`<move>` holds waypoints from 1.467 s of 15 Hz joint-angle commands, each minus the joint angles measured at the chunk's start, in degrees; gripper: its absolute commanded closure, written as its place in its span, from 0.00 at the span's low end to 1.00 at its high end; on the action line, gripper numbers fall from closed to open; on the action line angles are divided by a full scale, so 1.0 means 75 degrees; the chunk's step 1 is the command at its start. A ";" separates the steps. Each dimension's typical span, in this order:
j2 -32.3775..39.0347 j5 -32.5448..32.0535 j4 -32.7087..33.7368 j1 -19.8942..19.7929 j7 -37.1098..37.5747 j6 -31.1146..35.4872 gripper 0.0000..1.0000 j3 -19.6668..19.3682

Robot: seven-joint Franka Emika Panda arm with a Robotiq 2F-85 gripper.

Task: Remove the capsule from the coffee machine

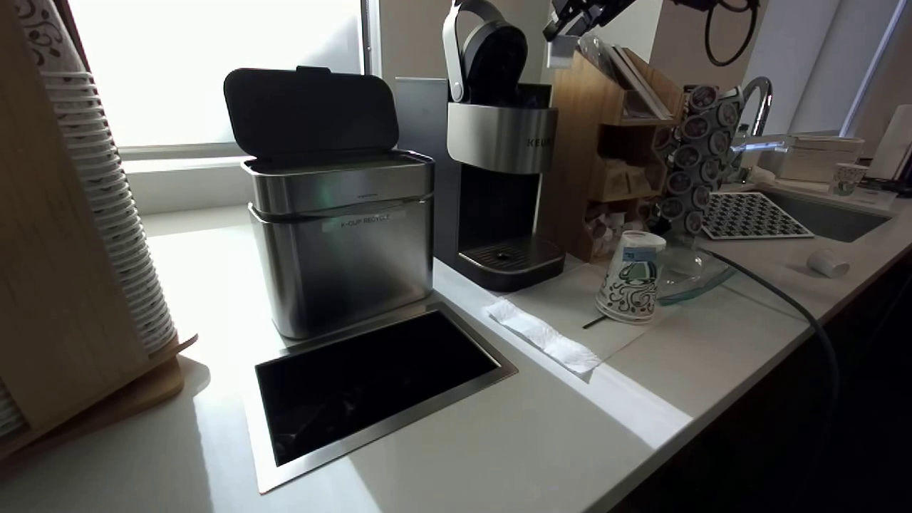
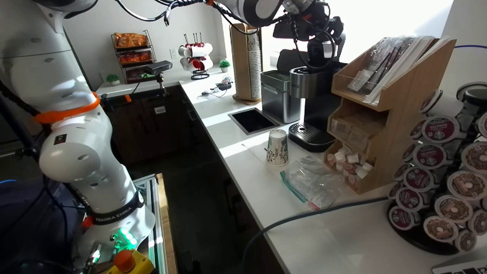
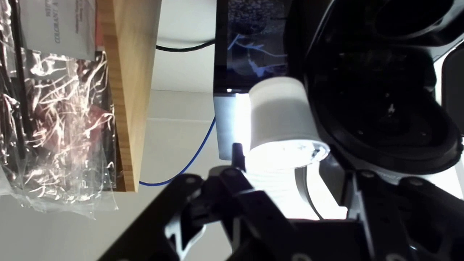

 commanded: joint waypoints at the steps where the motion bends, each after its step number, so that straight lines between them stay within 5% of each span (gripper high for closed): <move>1: 0.0373 0.0155 0.0612 -0.0057 0.0139 -0.0425 0.71 -0.0061; 22: 0.1740 0.0478 0.2277 -0.0211 0.0106 -0.0978 0.71 -0.0027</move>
